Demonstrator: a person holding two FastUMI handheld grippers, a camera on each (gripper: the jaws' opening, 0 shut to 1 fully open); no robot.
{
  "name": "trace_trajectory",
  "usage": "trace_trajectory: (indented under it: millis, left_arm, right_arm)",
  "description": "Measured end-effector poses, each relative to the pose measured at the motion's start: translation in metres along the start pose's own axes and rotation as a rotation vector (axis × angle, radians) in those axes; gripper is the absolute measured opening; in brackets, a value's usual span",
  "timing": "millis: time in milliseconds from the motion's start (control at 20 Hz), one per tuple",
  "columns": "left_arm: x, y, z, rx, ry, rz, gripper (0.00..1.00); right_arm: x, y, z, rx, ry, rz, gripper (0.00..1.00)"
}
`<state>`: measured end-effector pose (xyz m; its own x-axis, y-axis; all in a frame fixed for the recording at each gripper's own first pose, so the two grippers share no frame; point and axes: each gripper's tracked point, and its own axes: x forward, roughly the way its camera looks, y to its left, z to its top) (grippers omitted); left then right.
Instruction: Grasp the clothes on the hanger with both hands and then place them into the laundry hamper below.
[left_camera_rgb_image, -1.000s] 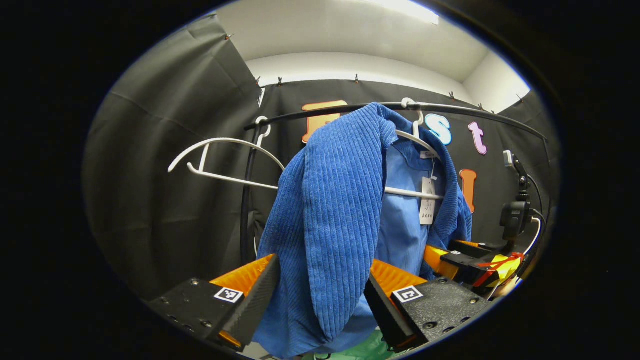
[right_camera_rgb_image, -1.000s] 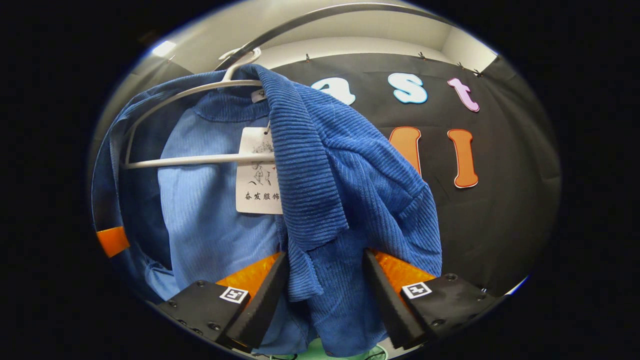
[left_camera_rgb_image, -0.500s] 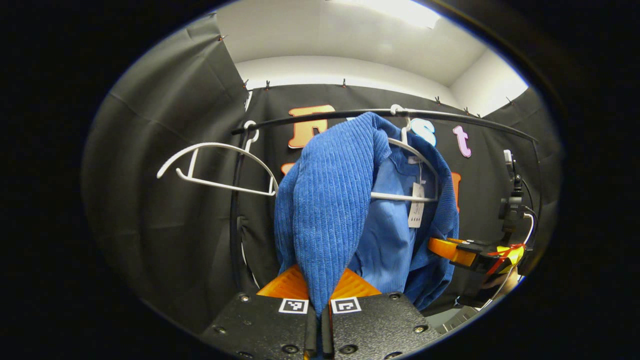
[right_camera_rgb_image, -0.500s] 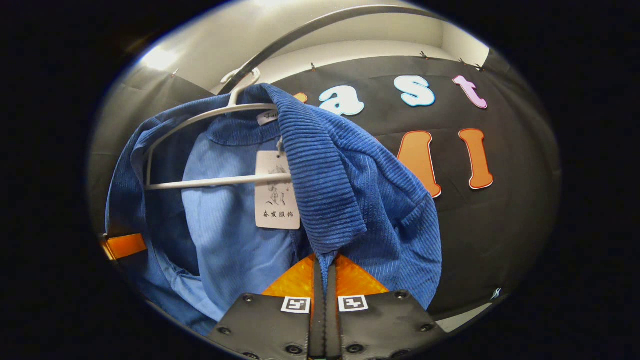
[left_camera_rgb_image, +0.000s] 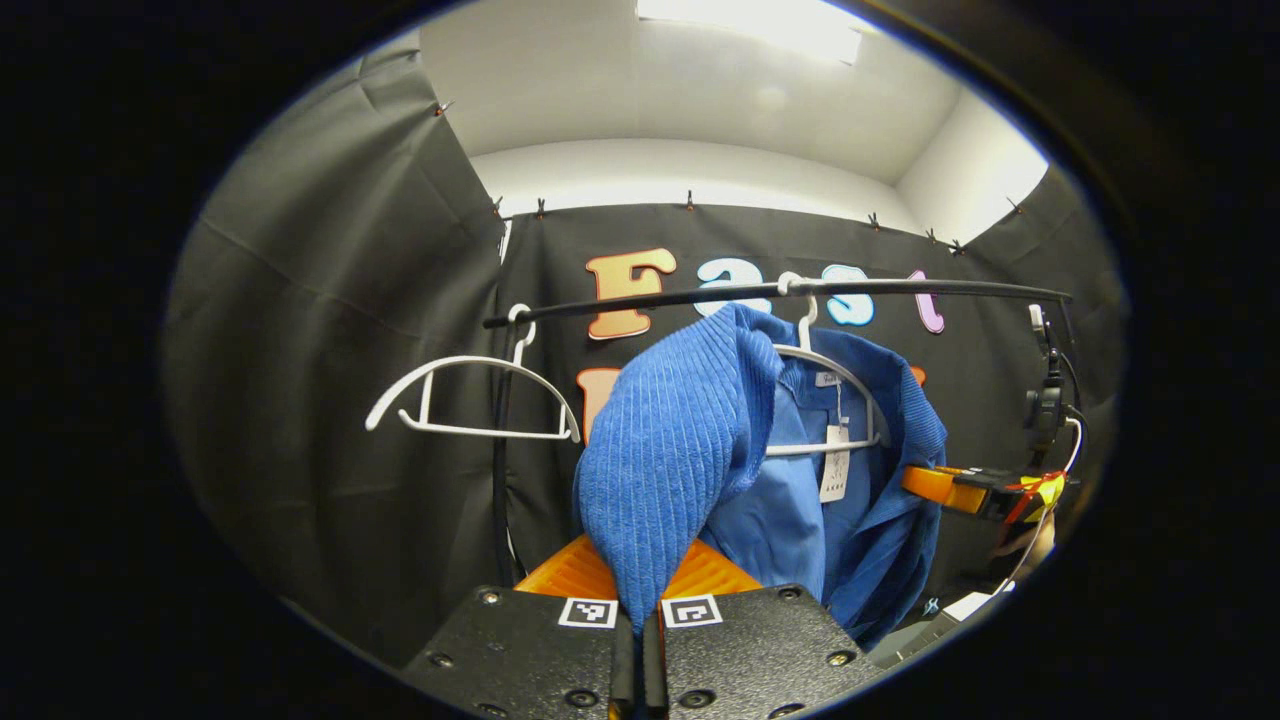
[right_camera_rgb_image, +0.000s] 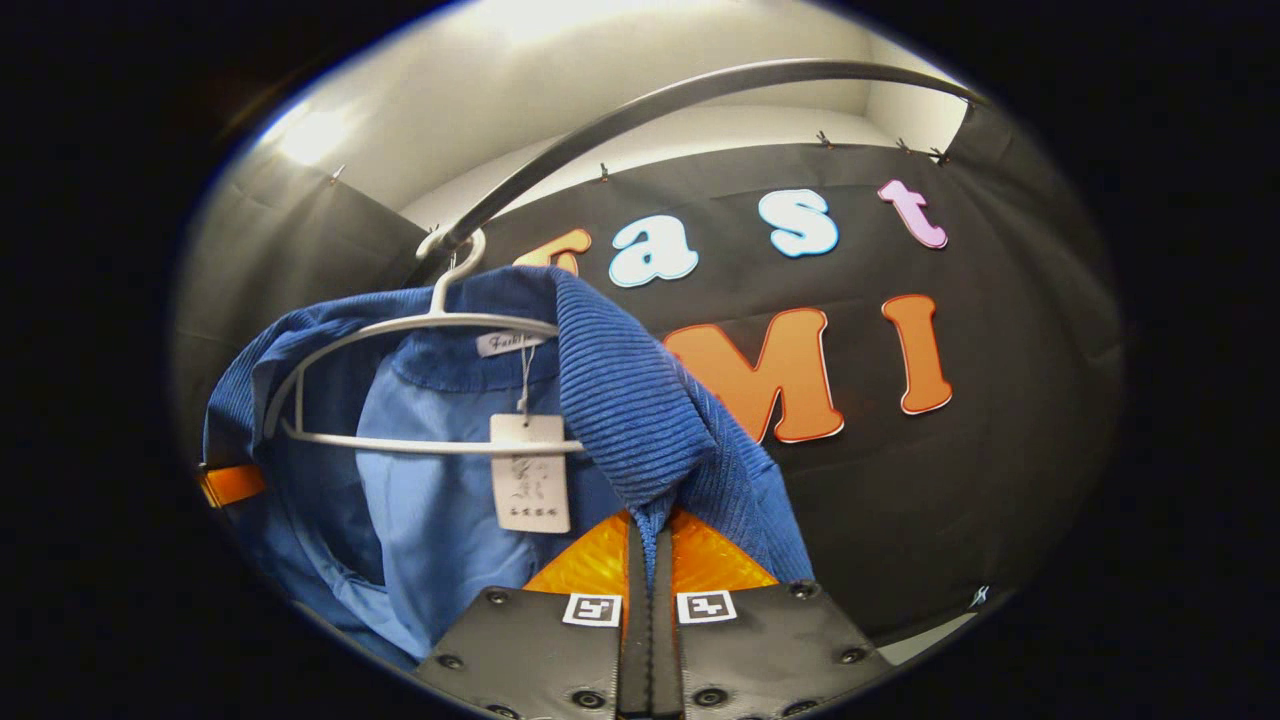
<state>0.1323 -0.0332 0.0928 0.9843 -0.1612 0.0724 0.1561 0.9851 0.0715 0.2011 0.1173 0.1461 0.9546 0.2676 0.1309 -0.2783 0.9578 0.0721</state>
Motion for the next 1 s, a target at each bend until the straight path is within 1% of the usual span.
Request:
trace_trajectory:
  millis: [250,400,500,700,850,1000]
  left_arm:
    - [-0.003,0.031,0.023,-0.010,-0.020,0.046,0.03]
    - [-0.001,0.053,0.034,0.004,-0.024,0.079,0.04]
    - [0.002,0.064,0.049,0.000,-0.044,0.100,0.04]
    - [0.011,0.080,0.086,-0.016,-0.085,0.106,0.03]
    - [0.027,0.091,0.100,0.034,-0.088,0.120,0.04]
    - [0.046,0.088,0.094,0.088,-0.059,0.119,0.04]
  right_arm:
    - [-0.013,-0.039,0.036,0.006,-0.057,-0.091,0.07]
    - [-0.016,-0.057,0.053,-0.018,-0.087,-0.134,0.07]
    - [-0.017,-0.063,0.063,-0.031,-0.104,-0.139,0.07]
    - [-0.021,-0.075,0.072,-0.017,-0.104,-0.148,0.07]
    - [-0.014,-0.084,0.069,-0.003,-0.087,-0.151,0.07]
    - [-0.004,-0.104,0.065,0.014,-0.075,-0.184,0.07]
